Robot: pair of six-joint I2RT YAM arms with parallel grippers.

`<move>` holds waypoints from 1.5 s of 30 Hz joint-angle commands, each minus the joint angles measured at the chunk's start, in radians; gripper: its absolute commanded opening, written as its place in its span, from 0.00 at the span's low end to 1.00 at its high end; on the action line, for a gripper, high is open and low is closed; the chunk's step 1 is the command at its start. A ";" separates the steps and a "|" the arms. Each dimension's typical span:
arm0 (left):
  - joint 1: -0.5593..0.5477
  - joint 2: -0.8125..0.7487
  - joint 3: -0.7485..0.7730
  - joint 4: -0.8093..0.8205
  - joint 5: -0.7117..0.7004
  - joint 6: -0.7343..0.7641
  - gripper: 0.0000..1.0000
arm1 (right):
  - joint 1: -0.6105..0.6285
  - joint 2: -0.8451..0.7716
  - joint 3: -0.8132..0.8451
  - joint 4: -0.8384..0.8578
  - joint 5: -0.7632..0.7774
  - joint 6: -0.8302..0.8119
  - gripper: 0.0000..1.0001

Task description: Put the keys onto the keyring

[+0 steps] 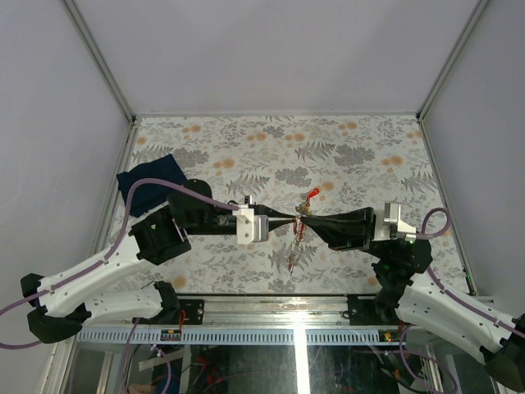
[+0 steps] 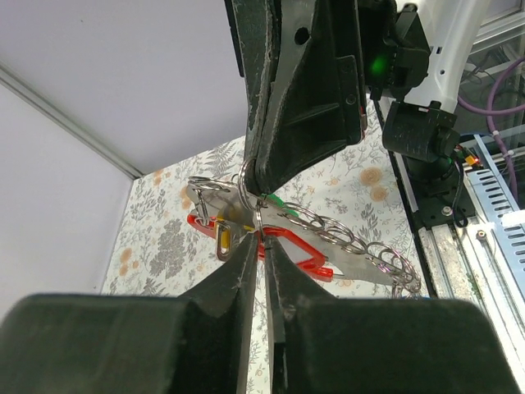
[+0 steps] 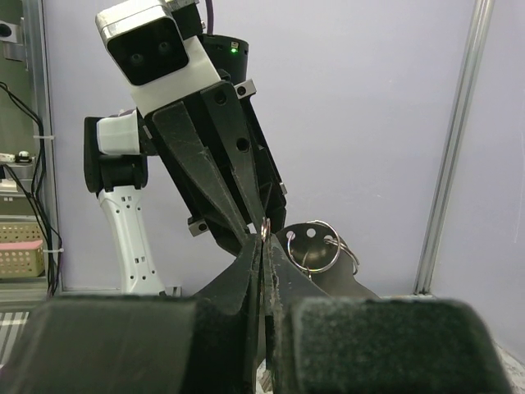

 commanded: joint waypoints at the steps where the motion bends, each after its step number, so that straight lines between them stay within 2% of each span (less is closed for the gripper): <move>1: 0.007 0.011 0.032 0.024 0.003 0.007 0.05 | -0.002 -0.009 0.054 0.079 0.040 -0.008 0.00; 15: 0.007 0.033 0.046 0.034 0.017 0.007 0.04 | -0.003 -0.009 0.076 -0.023 0.118 -0.063 0.00; 28: 0.007 0.022 0.053 0.026 -0.022 0.038 0.16 | -0.002 -0.004 0.093 -0.106 0.112 -0.114 0.00; 36: 0.006 -0.052 0.004 0.075 -0.072 -0.004 0.21 | -0.002 -0.016 0.095 -0.132 0.113 -0.142 0.00; 41: 0.011 -0.078 -0.025 0.072 -0.182 -0.083 0.29 | -0.002 -0.031 0.138 -0.301 0.151 -0.228 0.00; 45: 0.081 -0.093 -0.065 0.100 -0.242 -0.192 0.37 | -0.003 -0.039 0.171 -0.442 0.228 -0.296 0.00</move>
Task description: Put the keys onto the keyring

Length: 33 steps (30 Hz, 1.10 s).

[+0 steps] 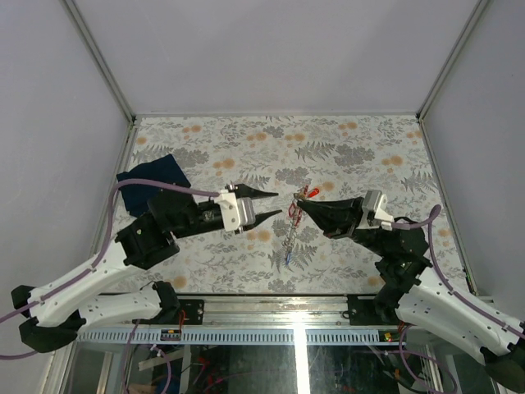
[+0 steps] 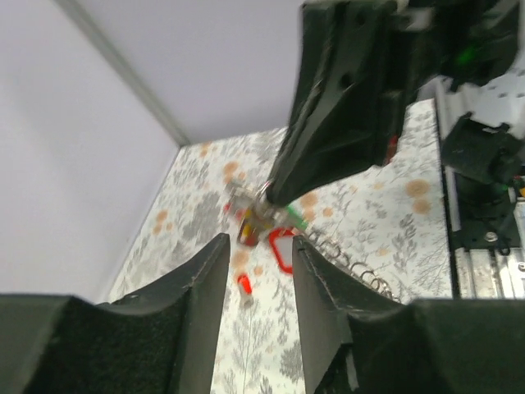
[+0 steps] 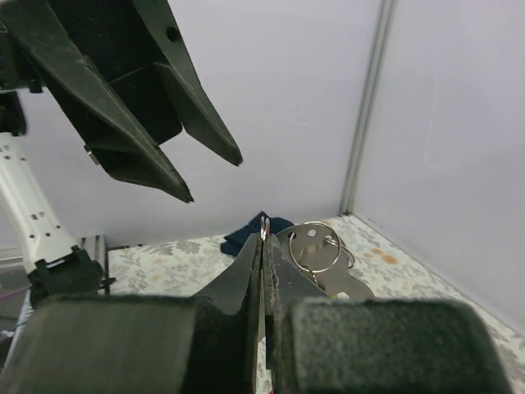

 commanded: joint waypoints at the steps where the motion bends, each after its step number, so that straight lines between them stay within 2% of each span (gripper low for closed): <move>1: 0.089 -0.014 -0.054 0.088 -0.080 -0.155 0.41 | -0.001 -0.025 0.087 -0.127 0.108 -0.097 0.00; 4: 0.202 -0.019 -0.092 0.138 -0.015 -0.263 0.50 | -0.001 -0.019 0.120 -0.234 0.149 -0.114 0.00; 7: 0.319 -0.026 -0.151 0.228 0.064 -0.390 0.64 | -0.001 -0.013 0.151 -0.332 0.185 -0.128 0.00; 10: 0.376 -0.024 -0.208 0.315 0.161 -0.470 0.72 | -0.001 -0.015 0.157 -0.367 0.207 -0.133 0.00; 12: 0.380 -0.025 -0.249 0.397 0.226 -0.506 0.72 | -0.002 -0.016 0.158 -0.374 0.227 -0.127 0.00; 16: 0.381 -0.007 -0.304 0.531 0.374 -0.560 0.64 | -0.002 -0.004 0.177 -0.406 0.252 -0.105 0.00; 19: 0.380 0.019 -0.342 0.659 0.436 -0.626 0.60 | -0.001 0.000 0.188 -0.416 0.258 -0.093 0.00; 27: 0.365 0.069 -0.370 0.734 0.341 -0.659 0.62 | -0.001 0.015 0.196 -0.369 0.294 -0.027 0.00; 33: 0.220 0.113 -0.338 0.677 0.176 -0.567 0.62 | -0.001 0.048 0.234 -0.366 0.319 0.030 0.00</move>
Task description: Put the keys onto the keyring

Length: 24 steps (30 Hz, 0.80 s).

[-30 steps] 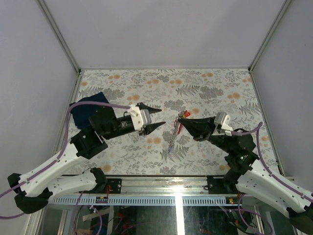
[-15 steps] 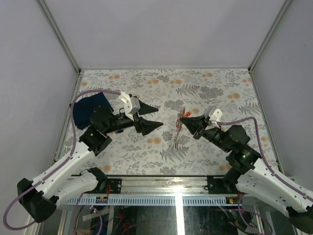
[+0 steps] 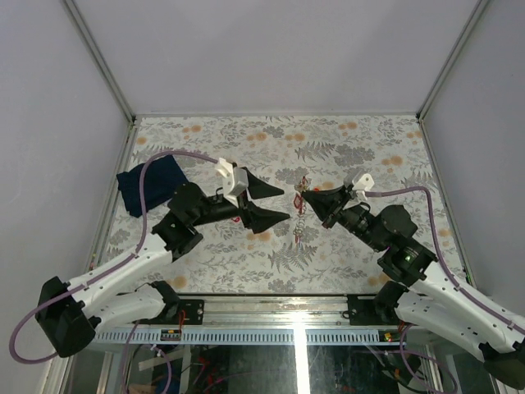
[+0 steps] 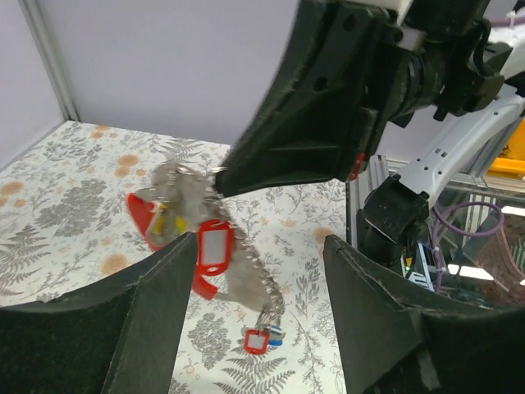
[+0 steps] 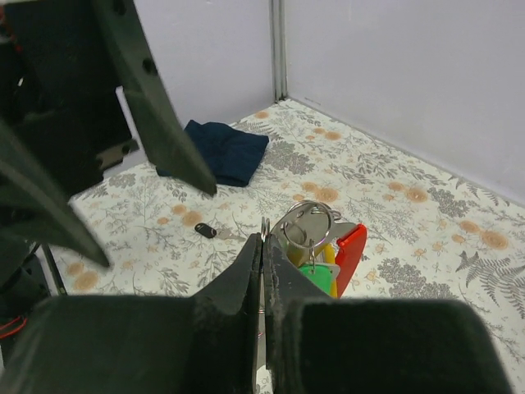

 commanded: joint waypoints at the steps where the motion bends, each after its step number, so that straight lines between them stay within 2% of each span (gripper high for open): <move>1: -0.108 0.029 0.030 0.034 -0.156 0.075 0.62 | -0.001 0.022 0.098 0.088 0.054 0.063 0.00; 8: -0.260 0.056 0.033 0.009 -0.435 0.174 0.57 | -0.002 0.039 0.132 0.090 0.110 0.106 0.00; 11: -0.298 0.077 0.030 0.024 -0.540 0.181 0.51 | -0.001 0.040 0.140 0.099 0.109 0.121 0.00; 14: -0.328 0.107 0.033 0.042 -0.637 0.178 0.51 | -0.002 0.042 0.143 0.107 0.105 0.137 0.00; 24: -0.395 0.190 0.050 0.117 -0.835 0.204 0.52 | -0.002 0.048 0.146 0.118 0.091 0.168 0.00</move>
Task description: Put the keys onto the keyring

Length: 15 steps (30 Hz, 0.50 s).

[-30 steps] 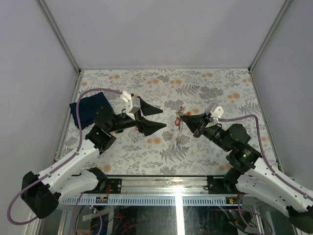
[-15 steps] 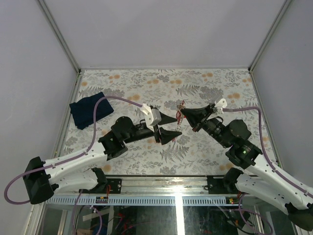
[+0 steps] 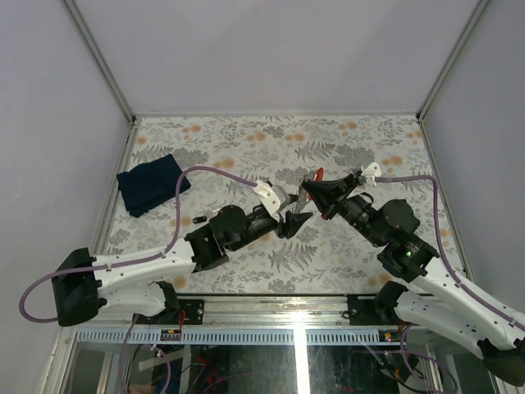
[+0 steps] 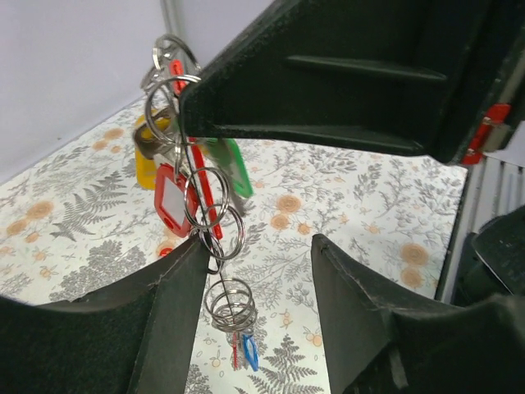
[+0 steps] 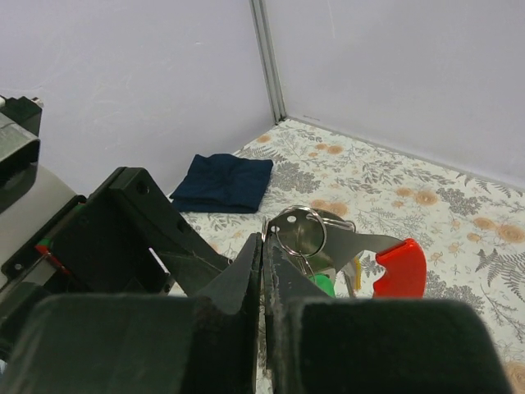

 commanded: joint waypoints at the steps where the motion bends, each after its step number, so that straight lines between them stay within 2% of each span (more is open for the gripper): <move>1: -0.013 0.022 0.037 0.111 -0.136 0.030 0.51 | -0.001 -0.006 0.063 0.112 0.005 0.030 0.00; 9: -0.016 0.050 0.033 0.138 -0.155 0.089 0.38 | -0.001 -0.011 0.069 0.108 -0.010 0.057 0.00; 15: -0.016 0.047 0.004 0.166 -0.128 0.141 0.37 | -0.001 -0.022 0.074 0.110 -0.019 0.097 0.00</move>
